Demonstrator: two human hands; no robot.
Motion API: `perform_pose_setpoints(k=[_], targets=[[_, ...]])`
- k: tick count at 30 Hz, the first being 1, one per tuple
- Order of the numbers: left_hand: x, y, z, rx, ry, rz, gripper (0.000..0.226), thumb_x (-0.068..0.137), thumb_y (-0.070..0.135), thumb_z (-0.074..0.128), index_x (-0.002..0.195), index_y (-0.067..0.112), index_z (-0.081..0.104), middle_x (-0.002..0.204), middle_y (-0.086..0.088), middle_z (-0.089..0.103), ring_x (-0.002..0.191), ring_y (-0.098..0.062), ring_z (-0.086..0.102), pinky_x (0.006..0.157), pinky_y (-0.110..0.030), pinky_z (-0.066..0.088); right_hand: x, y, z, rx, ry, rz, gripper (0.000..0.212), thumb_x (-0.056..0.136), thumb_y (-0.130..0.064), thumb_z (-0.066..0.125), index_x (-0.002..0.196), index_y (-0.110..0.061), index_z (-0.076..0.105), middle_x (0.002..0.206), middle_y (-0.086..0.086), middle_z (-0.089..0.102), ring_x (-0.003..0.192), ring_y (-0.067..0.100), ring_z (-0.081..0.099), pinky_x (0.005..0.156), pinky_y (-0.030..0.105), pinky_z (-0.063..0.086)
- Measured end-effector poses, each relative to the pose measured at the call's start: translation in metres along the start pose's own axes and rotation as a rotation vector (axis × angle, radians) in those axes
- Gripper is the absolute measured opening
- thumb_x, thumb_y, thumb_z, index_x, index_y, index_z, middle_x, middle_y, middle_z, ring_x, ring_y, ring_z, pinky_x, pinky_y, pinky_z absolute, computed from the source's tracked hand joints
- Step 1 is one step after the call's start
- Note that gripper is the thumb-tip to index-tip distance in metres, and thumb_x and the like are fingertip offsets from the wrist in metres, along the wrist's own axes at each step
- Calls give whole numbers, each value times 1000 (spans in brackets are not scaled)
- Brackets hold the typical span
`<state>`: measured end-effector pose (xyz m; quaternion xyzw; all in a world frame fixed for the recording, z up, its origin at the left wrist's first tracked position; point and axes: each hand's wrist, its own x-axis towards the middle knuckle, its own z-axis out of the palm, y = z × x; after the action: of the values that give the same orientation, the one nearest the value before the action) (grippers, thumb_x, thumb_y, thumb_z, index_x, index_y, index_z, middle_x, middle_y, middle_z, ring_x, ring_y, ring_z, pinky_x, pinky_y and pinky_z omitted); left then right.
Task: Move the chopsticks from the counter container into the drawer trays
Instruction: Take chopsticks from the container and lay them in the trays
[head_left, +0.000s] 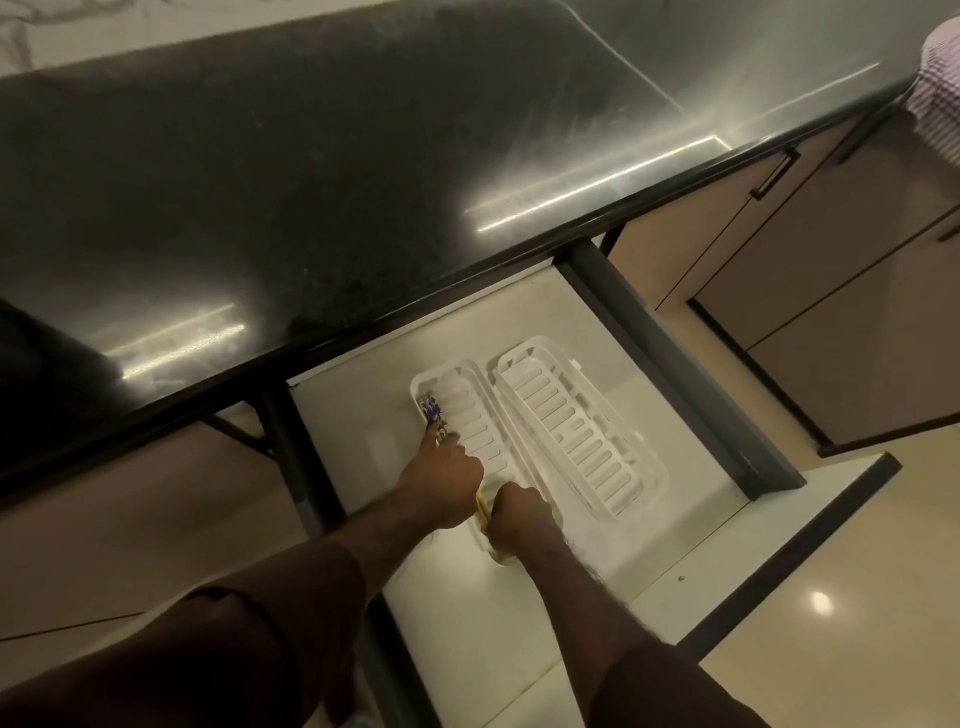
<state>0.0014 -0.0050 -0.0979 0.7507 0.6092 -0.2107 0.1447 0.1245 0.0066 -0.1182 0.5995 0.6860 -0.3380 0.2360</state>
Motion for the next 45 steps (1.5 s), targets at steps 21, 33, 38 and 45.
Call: perform_pose_setpoints(k=[21, 33, 38, 45], targets=[[1, -13, -26, -81, -2, 40, 29, 98, 26, 40, 109, 10, 61, 111, -9, 67, 112, -26, 56, 118, -53, 3, -10, 4, -22, 20, 113, -55, 35, 91, -18, 62, 123, -5, 54, 124, 12, 58, 114, 26, 59, 92, 29, 49], [-71, -63, -116, -439, 348, -59, 33, 95, 17, 51, 126, 14, 61, 123, -5, 66, 116, -16, 58, 116, -40, 26, -77, -59, -136, 154, 403, -332, 23, 88, -19, 69, 111, -14, 70, 106, 4, 71, 92, 19, 67, 85, 29, 56], [-140, -122, -168, -517, 609, -135, 28, 95, 17, 48, 114, 12, 69, 111, -6, 72, 101, -21, 66, 92, -35, 51, -142, -124, -183, 218, 545, -496, 12, 88, -21, 69, 99, -17, 71, 96, 1, 71, 88, 16, 66, 74, 27, 51], [-259, -222, -186, -528, 963, -186, 24, 92, 20, 60, 113, 18, 71, 105, 1, 74, 91, -8, 67, 83, -15, 43, -215, -257, -180, 211, 662, -709, 18, 86, -27, 72, 103, -21, 71, 100, -3, 72, 93, 12, 66, 86, 31, 55]])
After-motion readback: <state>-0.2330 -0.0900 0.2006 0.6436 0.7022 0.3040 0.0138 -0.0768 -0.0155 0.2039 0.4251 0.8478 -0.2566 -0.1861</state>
